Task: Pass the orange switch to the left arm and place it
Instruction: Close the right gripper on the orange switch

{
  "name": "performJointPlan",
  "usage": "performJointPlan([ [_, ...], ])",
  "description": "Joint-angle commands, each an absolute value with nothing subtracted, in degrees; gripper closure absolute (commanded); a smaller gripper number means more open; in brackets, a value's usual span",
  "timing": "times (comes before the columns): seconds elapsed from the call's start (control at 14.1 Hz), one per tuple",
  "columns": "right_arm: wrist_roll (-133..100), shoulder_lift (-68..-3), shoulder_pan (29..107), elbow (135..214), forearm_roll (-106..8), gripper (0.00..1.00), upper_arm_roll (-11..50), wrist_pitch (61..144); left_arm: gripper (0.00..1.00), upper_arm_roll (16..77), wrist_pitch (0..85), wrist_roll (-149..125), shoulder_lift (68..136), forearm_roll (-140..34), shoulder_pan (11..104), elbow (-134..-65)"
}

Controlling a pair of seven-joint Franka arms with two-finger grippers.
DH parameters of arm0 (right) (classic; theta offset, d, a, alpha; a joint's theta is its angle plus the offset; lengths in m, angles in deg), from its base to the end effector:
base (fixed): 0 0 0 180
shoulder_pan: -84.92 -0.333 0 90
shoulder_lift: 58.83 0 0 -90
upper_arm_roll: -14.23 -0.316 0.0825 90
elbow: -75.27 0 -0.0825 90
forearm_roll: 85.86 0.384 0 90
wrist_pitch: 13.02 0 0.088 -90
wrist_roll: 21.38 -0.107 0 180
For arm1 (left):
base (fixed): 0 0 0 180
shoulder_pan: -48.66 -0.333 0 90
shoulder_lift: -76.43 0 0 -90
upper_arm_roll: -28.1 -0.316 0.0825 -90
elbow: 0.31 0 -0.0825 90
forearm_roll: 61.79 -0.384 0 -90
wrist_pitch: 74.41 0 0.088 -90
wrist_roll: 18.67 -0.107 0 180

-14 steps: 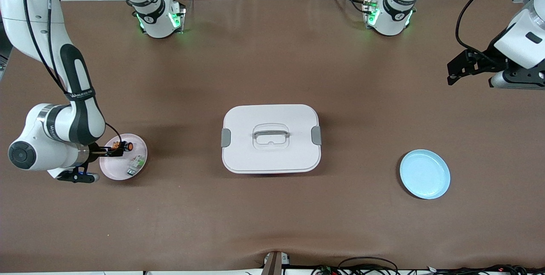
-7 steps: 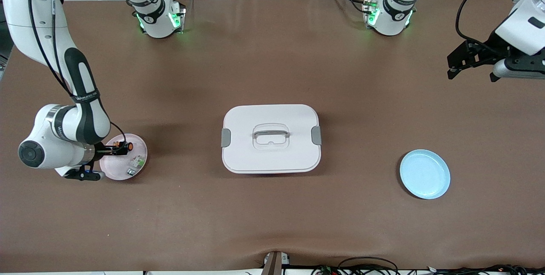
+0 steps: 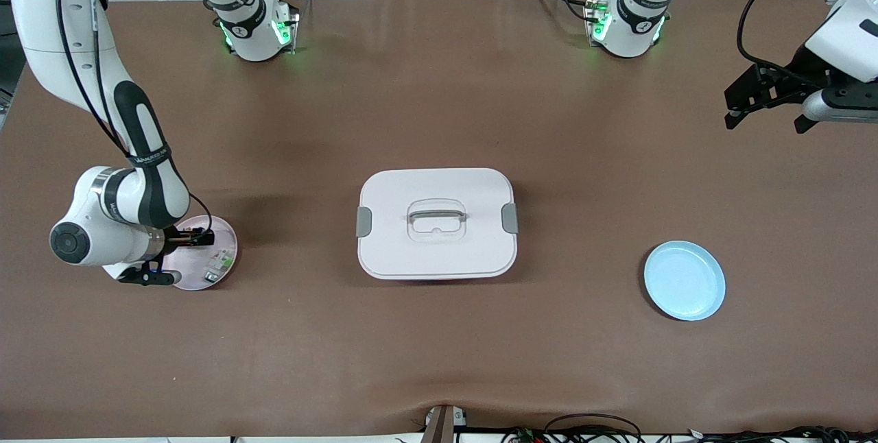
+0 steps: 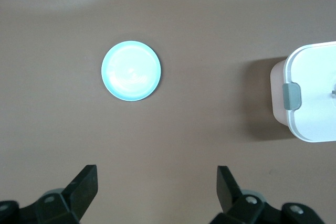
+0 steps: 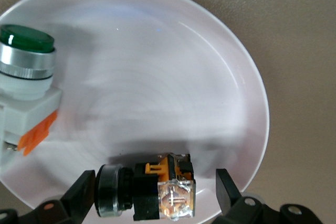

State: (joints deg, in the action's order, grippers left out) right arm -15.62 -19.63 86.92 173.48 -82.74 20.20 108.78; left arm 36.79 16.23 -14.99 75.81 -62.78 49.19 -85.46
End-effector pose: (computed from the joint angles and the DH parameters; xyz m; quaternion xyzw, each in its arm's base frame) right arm 0.6355 -0.0820 0.1741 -0.9905 0.0293 0.1343 0.0029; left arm 0.5455 -0.0872 0.6715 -0.9974 0.0479 -0.0540 0.0034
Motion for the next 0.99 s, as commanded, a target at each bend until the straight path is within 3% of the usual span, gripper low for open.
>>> performJointPlan([
  [0.0, -14.6, -20.2, 87.1, 175.1, -81.6, 0.00, 19.9, 110.7, 0.00, 37.2, 16.1, -14.7, 75.2, -62.6, 48.6, -85.7],
  [0.28, -14.2, -20.2, 87.0, 175.2, -81.1, 0.00, 19.9, 110.7, 0.00, 37.2, 15.9, -14.5, 75.4, -62.6, 48.6, -85.7],
  [0.36, -14.2, -20.2, 87.0, 175.2, -81.1, 0.07, 19.9, 110.7, 0.00, 37.1, 15.9, -14.5, 75.4, -62.6, 48.6, -86.0],
  [0.5, -14.2, -20.2, 87.0, 175.2, -81.0, 0.35, 19.9, 110.6, 0.00, 37.2, 15.9, -14.4, 75.3, -62.6, 47.8, -86.0],
  [0.71, -13.1, -20.2, 86.9, 175.2, -81.1, 0.62, 19.9, 110.6, 0.00, 37.3, 16.0, -14.2, 75.4, -62.4, 48.0, -86.0],
  [0.78, -11.5, -20.2, 86.9, 175.2, -81.1, 0.68, 19.9, 110.6, 0.00, 37.2, 16.0, -14.3, 75.5, -62.4, 48.0, -86.0],
  [0.92, -10.6, -20.3, 87.1, 175.2, -81.1, 0.71, 19.9, 110.3, 0.00, 37.1, 15.7, -14.5, 75.1, -62.5, 47.7, -85.9],
])
